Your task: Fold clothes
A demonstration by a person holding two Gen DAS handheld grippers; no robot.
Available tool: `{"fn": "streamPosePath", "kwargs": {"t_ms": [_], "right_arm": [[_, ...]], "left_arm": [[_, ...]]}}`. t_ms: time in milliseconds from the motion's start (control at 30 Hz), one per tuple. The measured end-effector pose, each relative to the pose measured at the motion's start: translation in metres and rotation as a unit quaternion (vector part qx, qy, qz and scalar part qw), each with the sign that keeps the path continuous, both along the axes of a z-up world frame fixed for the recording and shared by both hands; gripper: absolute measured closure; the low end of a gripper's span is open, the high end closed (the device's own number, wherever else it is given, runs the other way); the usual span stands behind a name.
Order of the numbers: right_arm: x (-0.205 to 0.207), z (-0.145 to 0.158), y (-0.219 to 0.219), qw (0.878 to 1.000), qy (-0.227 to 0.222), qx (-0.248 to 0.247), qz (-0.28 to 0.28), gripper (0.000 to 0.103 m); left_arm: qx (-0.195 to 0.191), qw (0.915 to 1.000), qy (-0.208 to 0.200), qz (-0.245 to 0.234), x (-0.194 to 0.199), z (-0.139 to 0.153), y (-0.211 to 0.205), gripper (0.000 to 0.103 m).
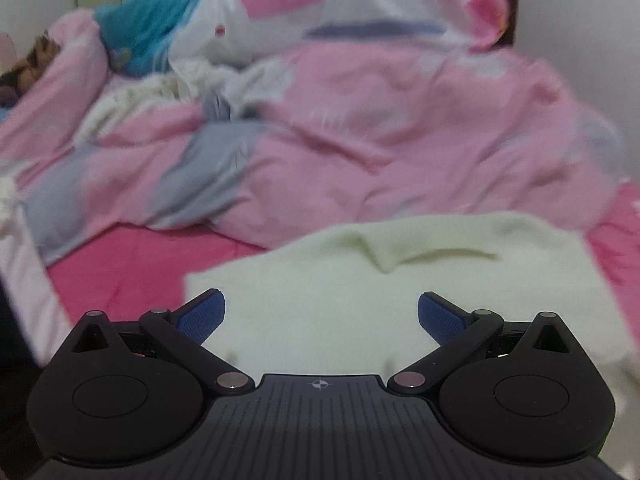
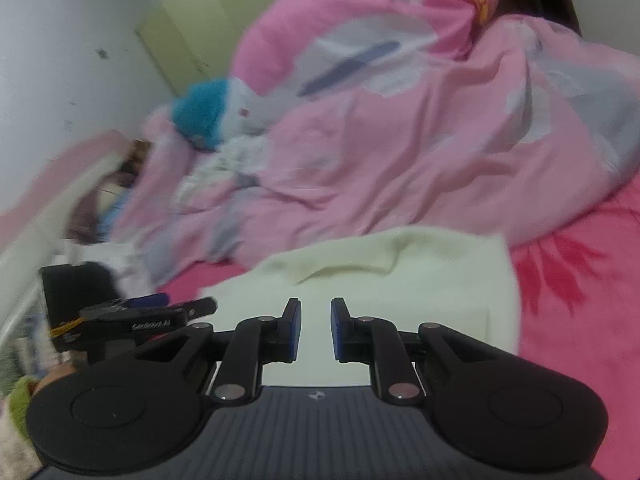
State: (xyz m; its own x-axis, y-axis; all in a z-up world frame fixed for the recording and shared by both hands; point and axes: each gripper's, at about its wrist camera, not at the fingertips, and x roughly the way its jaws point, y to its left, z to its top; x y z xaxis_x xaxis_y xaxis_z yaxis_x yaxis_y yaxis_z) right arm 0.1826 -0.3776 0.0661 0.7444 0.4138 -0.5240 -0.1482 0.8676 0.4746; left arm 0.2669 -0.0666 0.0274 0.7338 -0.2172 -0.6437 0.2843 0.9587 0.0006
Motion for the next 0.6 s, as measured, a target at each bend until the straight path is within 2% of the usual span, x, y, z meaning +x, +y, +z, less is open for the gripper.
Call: {"fn": "streamPosePath", "kwargs": {"t_ms": [133, 267, 367, 400, 500, 600], "right_arm": [[-0.078, 0.031, 0.001, 0.999, -0.026, 0.036, 0.014, 0.087], [-0.154, 0.05, 0.002, 0.994, -0.055, 0.093, 0.031, 0.087], [-0.198, 0.043, -0.001, 0.977, -0.054, 0.196, 0.058, 0.087], [-0.21, 0.039, 0.0, 0.973, -0.055, 0.216, 0.065, 0.087], [-0.238, 0.022, 0.015, 0.977, -0.052, 0.2, 0.055, 0.086], [-0.249, -0.009, 0.036, 0.986, -0.019, 0.161, 0.037, 0.086]], "left_arm": [[-0.019, 0.9992, -0.014, -0.031, -0.08, 0.038, 0.016, 0.0], [-0.033, 0.9968, -0.03, -0.066, -0.158, 0.056, 0.037, 0.0], [-0.04, 0.9954, -0.033, -0.081, -0.207, 0.053, 0.055, 0.0], [-0.043, 0.995, -0.032, -0.084, -0.22, 0.048, 0.062, 0.0], [-0.047, 0.9954, -0.025, -0.079, -0.256, 0.025, 0.081, 0.0], [-0.056, 0.9969, -0.011, -0.055, -0.287, -0.008, 0.093, 0.0]]}}
